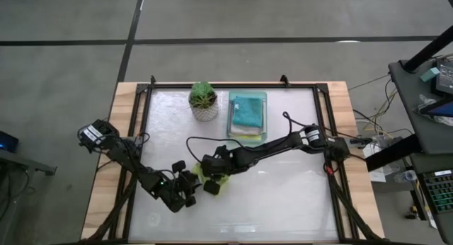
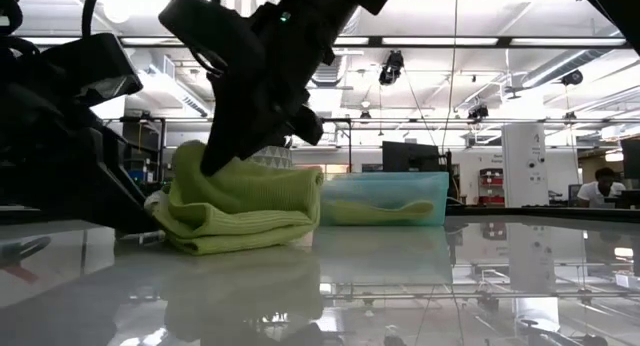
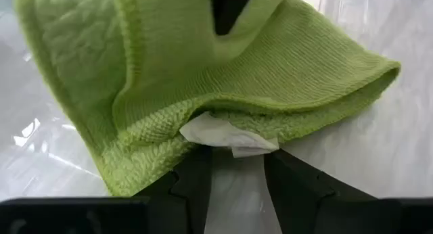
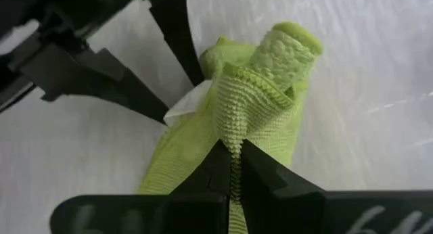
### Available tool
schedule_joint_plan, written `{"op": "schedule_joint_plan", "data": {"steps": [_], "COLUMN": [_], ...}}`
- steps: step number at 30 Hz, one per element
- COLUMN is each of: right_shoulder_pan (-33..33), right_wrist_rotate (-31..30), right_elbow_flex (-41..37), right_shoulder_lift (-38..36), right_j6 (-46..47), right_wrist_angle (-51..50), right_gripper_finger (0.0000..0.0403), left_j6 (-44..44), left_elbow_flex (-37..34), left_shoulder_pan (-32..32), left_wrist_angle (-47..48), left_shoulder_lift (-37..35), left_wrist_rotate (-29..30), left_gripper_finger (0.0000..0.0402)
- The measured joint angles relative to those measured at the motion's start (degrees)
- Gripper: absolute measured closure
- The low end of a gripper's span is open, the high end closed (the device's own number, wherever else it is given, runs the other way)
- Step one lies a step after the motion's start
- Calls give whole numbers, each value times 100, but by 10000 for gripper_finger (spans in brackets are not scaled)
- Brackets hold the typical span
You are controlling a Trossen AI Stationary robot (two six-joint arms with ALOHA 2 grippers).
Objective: Fold microfiber towels
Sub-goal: Fold the green microfiber cloth
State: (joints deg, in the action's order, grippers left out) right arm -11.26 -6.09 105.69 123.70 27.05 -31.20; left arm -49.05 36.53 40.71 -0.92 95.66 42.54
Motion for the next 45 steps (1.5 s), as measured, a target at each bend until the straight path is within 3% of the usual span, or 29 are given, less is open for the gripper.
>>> {"op": "schedule_joint_plan", "data": {"steps": [8,21,42,45], "right_shoulder_pan": [1,43,25,11], "right_wrist_rotate": [-7,0,0,16], "right_elbow_flex": [-2,0,-2,-4], "right_shoulder_lift": [17,17,-37,-39], "right_j6": [-167,-1569,-1956,-2098], "right_wrist_angle": [-94,-1370,-1929,-2165], "right_gripper_finger": [394,394,394,394], "left_j6": [-7,10,-5,-104], "left_elbow_flex": [0,-2,-2,16], "left_shoulder_pan": [29,9,-363,-400], "left_wrist_angle": [-3,6,-3,-1], "left_shoulder_lift": [-2,-182,-199,-207], "left_wrist_rotate": [-338,-992,-995,-1231], "left_gripper_finger": [281,281,281,281]}}
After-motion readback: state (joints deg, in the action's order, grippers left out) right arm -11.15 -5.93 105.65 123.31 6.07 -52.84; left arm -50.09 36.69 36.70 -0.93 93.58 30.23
